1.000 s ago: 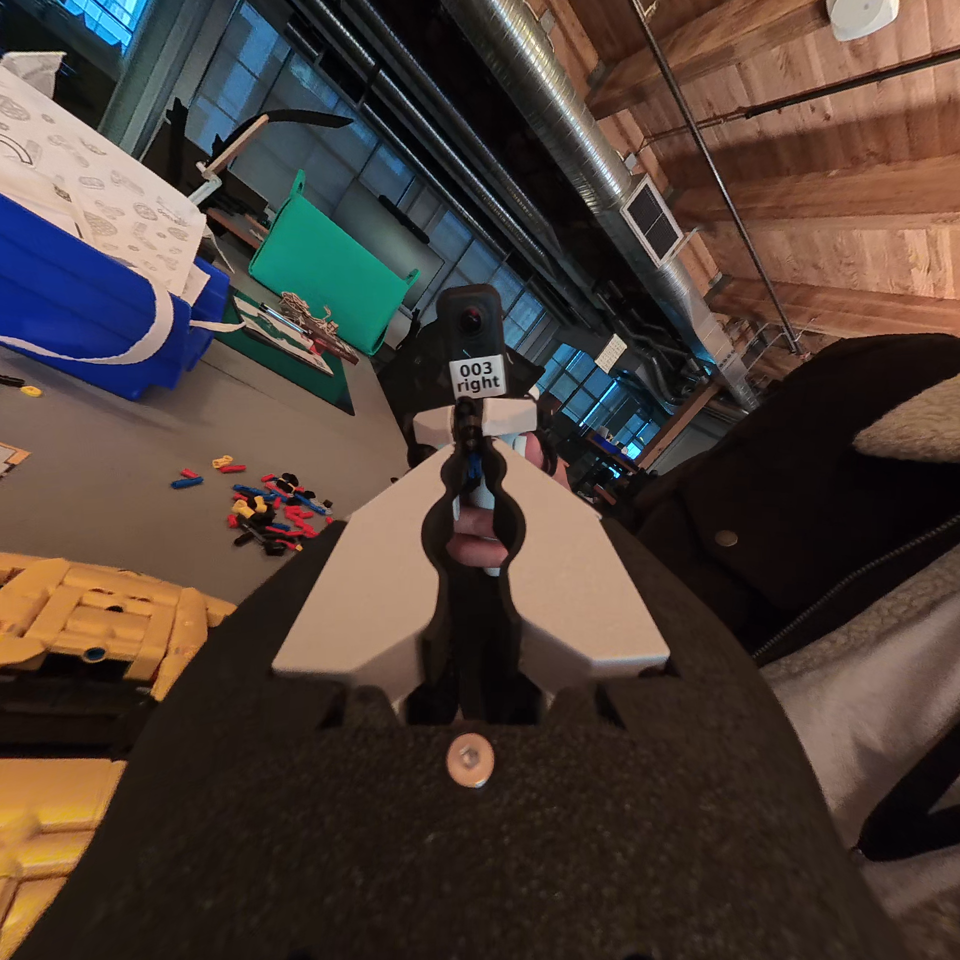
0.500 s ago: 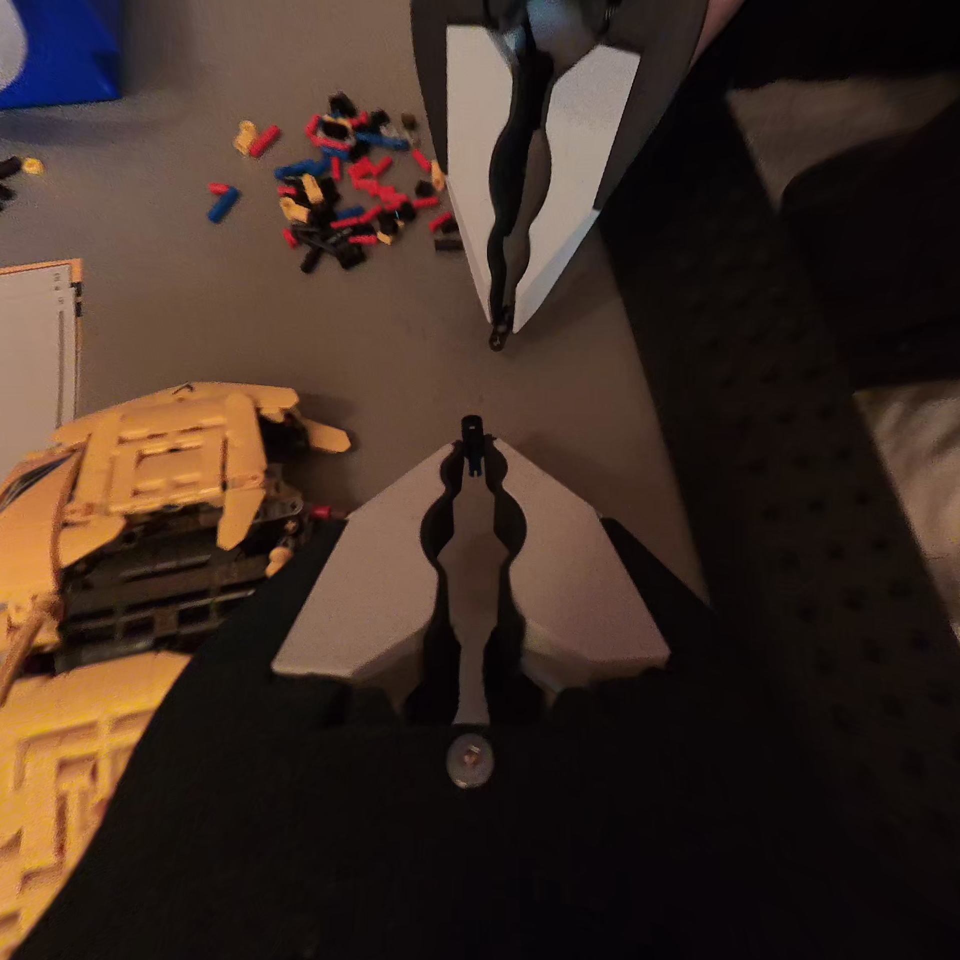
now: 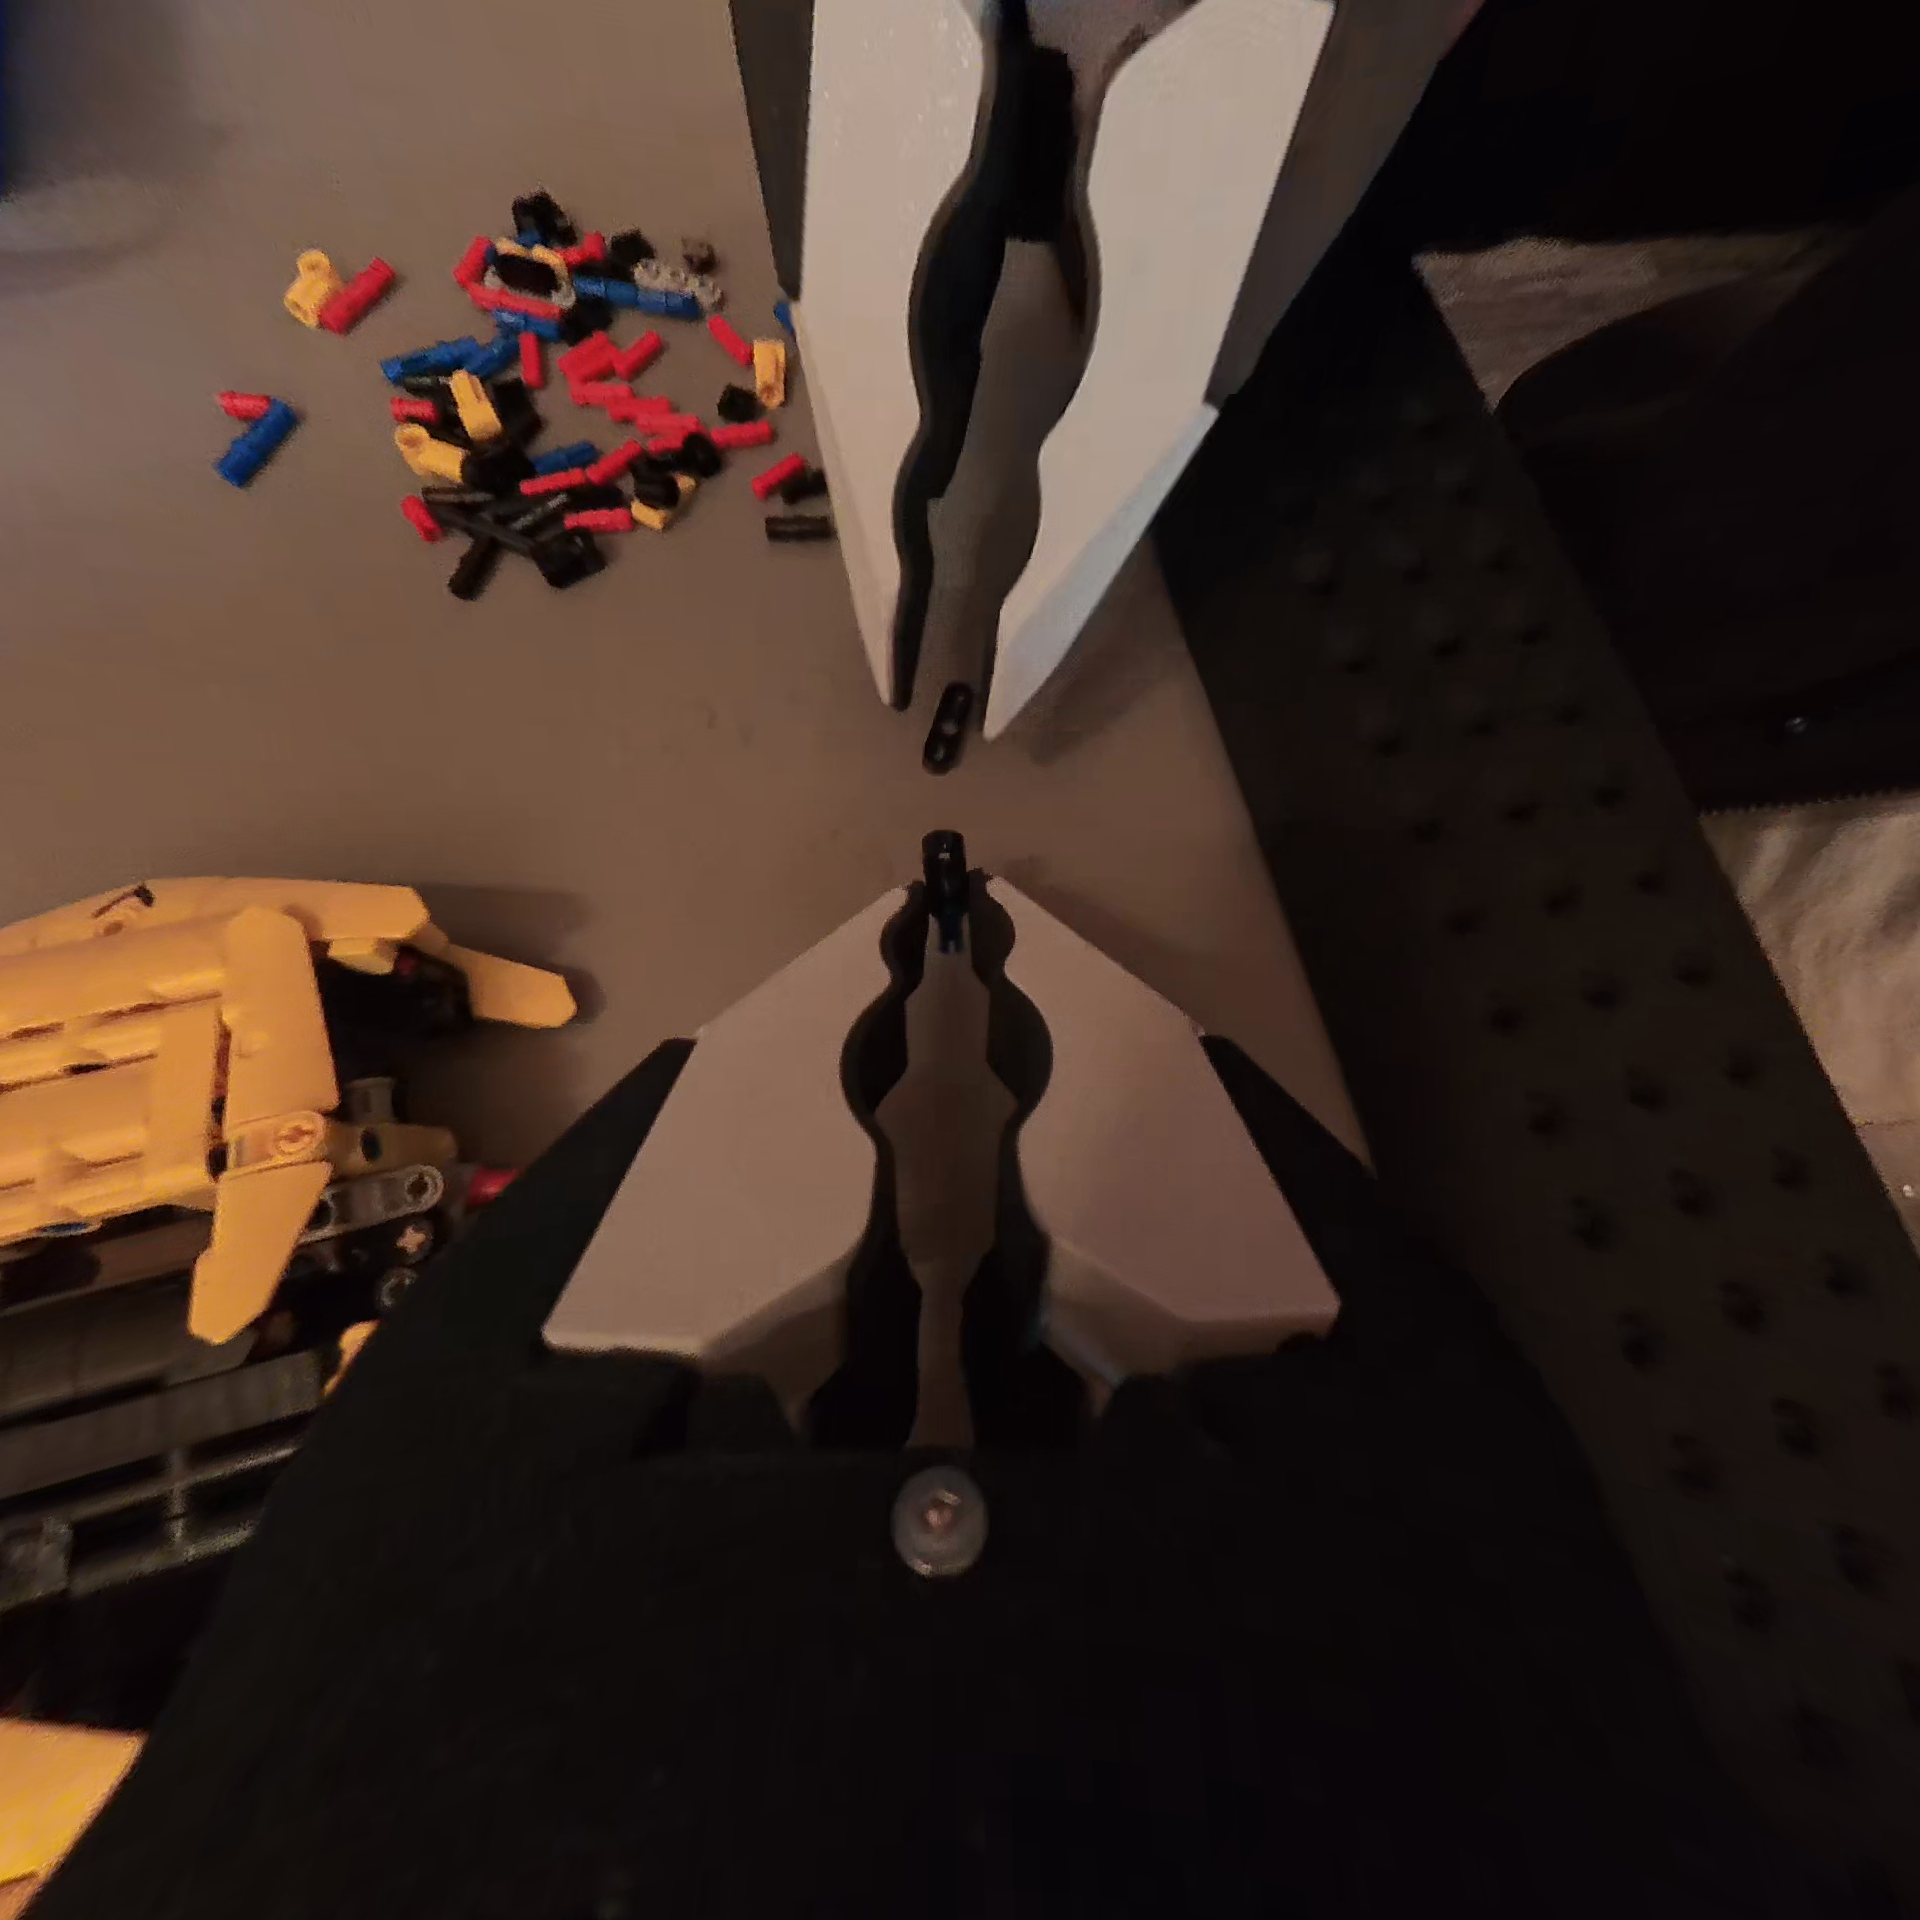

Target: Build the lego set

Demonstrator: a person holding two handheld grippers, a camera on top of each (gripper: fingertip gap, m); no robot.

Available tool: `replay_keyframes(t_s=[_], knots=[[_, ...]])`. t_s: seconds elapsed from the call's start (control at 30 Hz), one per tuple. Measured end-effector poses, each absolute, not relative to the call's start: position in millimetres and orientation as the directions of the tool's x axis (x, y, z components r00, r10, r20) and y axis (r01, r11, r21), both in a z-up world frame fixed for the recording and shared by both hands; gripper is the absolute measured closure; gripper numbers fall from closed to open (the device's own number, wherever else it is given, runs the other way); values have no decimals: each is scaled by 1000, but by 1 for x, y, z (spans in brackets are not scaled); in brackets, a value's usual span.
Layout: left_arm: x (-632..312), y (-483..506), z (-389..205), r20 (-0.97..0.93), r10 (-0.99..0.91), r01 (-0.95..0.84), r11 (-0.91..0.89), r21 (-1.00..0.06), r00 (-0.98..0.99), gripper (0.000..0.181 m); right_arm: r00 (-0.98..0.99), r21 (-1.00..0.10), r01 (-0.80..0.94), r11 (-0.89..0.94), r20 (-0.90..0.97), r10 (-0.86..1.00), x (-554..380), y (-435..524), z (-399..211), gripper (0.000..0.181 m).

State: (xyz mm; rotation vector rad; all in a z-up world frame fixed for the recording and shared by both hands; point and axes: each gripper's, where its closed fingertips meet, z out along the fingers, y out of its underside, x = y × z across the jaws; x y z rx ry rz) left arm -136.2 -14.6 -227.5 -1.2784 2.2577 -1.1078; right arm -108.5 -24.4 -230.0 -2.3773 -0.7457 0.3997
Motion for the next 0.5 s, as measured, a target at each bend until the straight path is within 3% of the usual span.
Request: replay_keyframes(t_s=[0.13, 0.37, 0.5], knots=[[-136, -21, -217, 108, -815, -549, 279, -788, -569, 174, 753, -773, 285, -567, -186, 631, -137, -14, -196, 166], [-138, -27, -207, 119, -797, -520, 265, -812, -592, 174, 718, -796, 294, -529, -181, 672, -144, -13, -194, 175], [-136, -23, -197, 152, -803, -501, 200, -842, -576, 174, 716, -819, 201, -537, -252, 652, -138, -11, -185, 176]])
